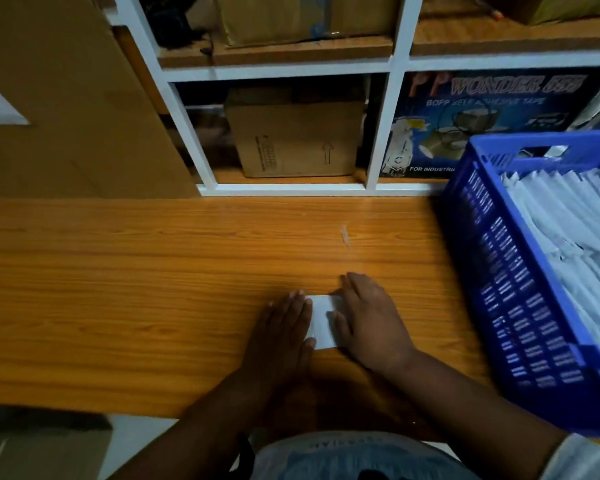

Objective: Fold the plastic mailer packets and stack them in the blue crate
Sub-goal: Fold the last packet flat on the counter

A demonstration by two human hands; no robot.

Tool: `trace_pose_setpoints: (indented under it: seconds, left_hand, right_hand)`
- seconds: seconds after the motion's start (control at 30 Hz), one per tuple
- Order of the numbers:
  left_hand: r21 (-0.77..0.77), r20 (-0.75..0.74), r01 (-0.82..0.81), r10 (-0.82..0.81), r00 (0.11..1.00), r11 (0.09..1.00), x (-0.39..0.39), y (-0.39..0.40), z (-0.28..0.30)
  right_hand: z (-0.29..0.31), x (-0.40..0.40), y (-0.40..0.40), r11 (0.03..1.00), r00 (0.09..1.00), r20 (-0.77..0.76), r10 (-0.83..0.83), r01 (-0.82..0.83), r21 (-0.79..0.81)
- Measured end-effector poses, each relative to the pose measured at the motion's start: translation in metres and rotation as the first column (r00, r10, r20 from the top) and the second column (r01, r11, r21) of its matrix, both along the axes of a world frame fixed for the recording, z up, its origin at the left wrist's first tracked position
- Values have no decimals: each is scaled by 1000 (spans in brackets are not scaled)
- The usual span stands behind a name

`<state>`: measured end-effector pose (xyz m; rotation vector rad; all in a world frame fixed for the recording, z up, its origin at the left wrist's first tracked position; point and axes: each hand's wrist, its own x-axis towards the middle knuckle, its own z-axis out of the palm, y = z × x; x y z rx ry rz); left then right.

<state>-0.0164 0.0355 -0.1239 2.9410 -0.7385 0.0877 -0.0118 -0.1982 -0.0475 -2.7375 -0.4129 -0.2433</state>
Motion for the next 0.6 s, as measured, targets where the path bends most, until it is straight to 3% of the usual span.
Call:
trace_pose_setpoints:
  seconds: [0.27, 0.47, 0.6]
  left_hand:
    - [-14, 2, -51, 51, 999, 999, -1, -6, 3]
    - [-66, 17, -52, 53, 998, 996, -1, -8, 1]
    - [-23, -17, -52, 52, 998, 998, -2, -9, 5]
  right_hand:
    - [-41, -3, 30, 915, 975, -133, 176, -212, -345]
    - [-63, -3, 24, 931, 978, -94, 185, -205, -302]
    - [-63, 3, 21, 957, 963, -189, 191, -226, -180]
